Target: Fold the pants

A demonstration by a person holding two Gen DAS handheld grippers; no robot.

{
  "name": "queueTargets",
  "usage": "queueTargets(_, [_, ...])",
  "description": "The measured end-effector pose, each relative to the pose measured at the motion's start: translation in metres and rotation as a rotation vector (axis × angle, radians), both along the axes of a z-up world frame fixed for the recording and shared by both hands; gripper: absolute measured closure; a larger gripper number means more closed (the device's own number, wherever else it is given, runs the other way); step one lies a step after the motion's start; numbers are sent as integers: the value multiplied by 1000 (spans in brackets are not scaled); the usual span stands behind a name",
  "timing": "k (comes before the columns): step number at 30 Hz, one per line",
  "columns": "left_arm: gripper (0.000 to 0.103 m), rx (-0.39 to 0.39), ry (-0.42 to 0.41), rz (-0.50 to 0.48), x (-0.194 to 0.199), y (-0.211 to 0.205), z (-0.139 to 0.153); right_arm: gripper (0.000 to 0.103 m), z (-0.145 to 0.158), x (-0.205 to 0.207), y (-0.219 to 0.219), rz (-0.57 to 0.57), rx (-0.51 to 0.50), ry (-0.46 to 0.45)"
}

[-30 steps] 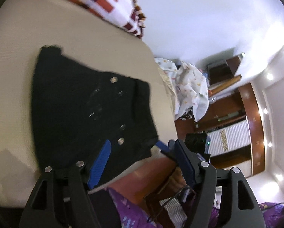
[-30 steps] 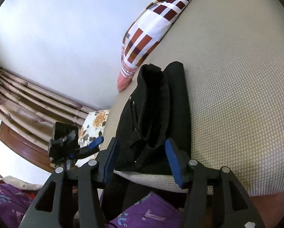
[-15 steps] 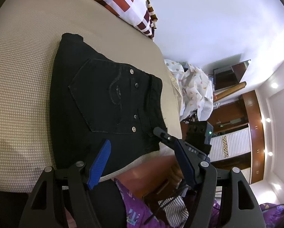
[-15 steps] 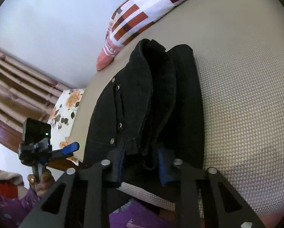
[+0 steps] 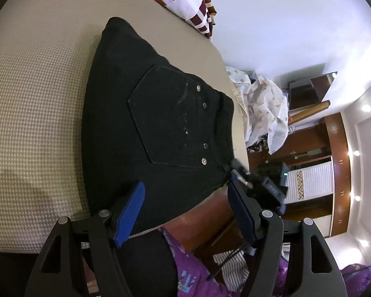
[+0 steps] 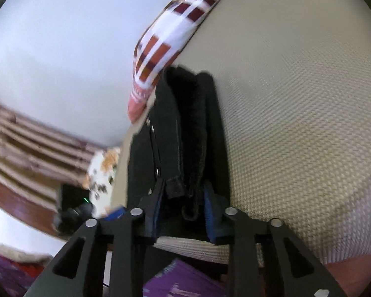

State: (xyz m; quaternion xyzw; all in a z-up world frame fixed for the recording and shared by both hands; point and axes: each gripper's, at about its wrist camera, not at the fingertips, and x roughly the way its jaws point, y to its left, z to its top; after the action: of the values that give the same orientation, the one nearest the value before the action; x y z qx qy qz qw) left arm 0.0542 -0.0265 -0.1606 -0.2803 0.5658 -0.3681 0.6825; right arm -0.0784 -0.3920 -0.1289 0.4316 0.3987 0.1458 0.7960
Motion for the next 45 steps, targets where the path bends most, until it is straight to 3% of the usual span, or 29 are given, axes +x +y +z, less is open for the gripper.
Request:
queueTargets(2, [34,-11,-5,5,0,2,2,71,15,-13,-10,-47,34,-31])
queueTargets(3, [34,-13,-13,4,0,2,4,71,21,-19,-13,-47,81,-42])
queueTargets(6, [34,-11,-35,-1,0,0,8,72,34,-30,-3,-17,93,-21])
queueTargets(11, [34,-1,-56,-32,-4,-8,11,73,22,-24,16,-2,120,39])
queueTargets(18, [34,-17,-43,-20,-7,-3,9,74,3,-6,25,-85,139,87])
queueTargets(21, [34,-20,-30,-12,-8,0,5,86,-2,-2,28,-114,109,128])
queueTargets(24, [34,-16,-33,-7,-9,2,6,90,4,-6,29,-122,76,115])
queueTargets(27, [34,-16,-41,-2,-9,5,10,91,16,-18,29,-125,139,81])
queueTargets(30, [31,-17,-64,1,-8,8,16,91,34,-30,34,-111,138,60])
queueTargets(34, [29,-8,-51,-2,-6,5,8,92,1,-36,26,-129,152,157])
queueTargets(36, [30,7,-32,-6,-5,2,0,93,-22,-39,17,-156,249,180])
queueTargets(38, [30,14,-28,-6,-5,1,-6,93,-16,-36,19,-145,209,165])
queueTargets(41, [30,22,-38,-6,-2,-2,-6,92,-14,-34,18,-123,228,168])
queueTargets(45, [29,47,-64,-10,1,-8,-5,83,-1,-32,19,-88,158,148])
